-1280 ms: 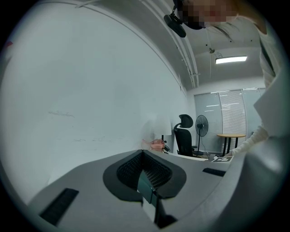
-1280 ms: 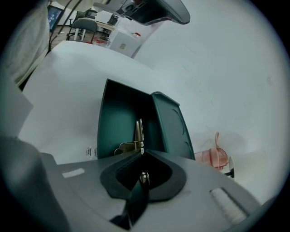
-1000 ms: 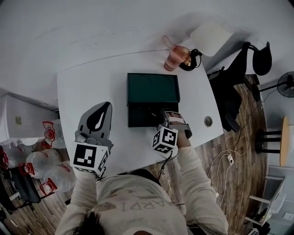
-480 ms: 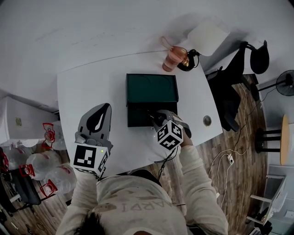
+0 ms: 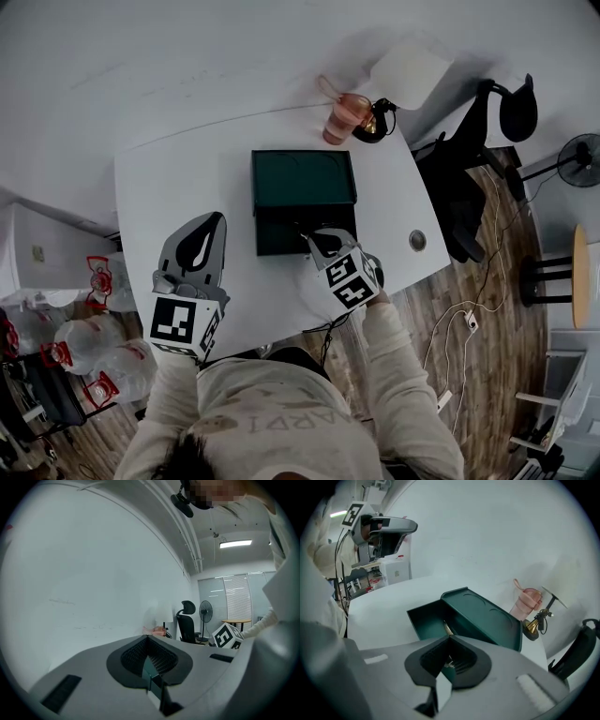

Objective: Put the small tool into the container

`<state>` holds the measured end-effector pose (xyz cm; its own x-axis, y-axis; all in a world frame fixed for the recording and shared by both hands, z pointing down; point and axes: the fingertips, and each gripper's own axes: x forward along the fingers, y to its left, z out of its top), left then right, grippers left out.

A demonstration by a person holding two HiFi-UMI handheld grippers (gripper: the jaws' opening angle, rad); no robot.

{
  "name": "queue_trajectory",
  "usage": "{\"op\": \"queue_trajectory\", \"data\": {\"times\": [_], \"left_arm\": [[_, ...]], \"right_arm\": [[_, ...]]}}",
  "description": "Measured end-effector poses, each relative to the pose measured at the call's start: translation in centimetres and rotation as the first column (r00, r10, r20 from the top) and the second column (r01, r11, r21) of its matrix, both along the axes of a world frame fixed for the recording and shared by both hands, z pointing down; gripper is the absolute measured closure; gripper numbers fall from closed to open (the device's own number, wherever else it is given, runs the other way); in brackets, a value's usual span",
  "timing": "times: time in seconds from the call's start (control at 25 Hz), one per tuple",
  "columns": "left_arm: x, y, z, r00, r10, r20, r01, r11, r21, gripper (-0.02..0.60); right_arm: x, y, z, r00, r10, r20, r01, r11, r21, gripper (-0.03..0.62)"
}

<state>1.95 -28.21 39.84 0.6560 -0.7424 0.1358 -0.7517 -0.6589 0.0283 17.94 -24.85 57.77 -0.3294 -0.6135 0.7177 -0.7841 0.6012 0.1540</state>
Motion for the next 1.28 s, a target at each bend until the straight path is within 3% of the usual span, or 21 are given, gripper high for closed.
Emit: {"op": "queue_trajectory", "data": {"times": [0.24, 0.4, 0.84, 1.28], "left_arm": [[0.1, 1.1, -0.8, 1.000, 0.014, 0.001, -0.014, 1.000, 0.015, 0.578], [0.1, 1.9, -0.9, 1.000, 0.018, -0.005, -0.018, 1.000, 0.024, 0.578], [0.7, 4.5, -2.3, 0.998, 0.062, 0.004, -0.062, 0.996, 0.057, 0.578], [1.7, 7.2, -3.7, 0.994, 0.106, 0.009, -0.106, 0.990, 0.091, 0.577]], "right_arm": [[0.2, 1.0, -3.1, 0.986, 0.089, 0.141, -0.100, 0.992, 0.077, 0.585], [1.1, 2.2, -4.8, 0.970, 0.154, 0.187, -0.180, 0.974, 0.134, 0.585], [2.4, 5.8, -8.8, 0.898, 0.299, 0.324, -0.382, 0.895, 0.232, 0.585], [3.3, 9.8, -12.9, 0.844, 0.338, 0.416, -0.478, 0.826, 0.298, 0.585]]}}
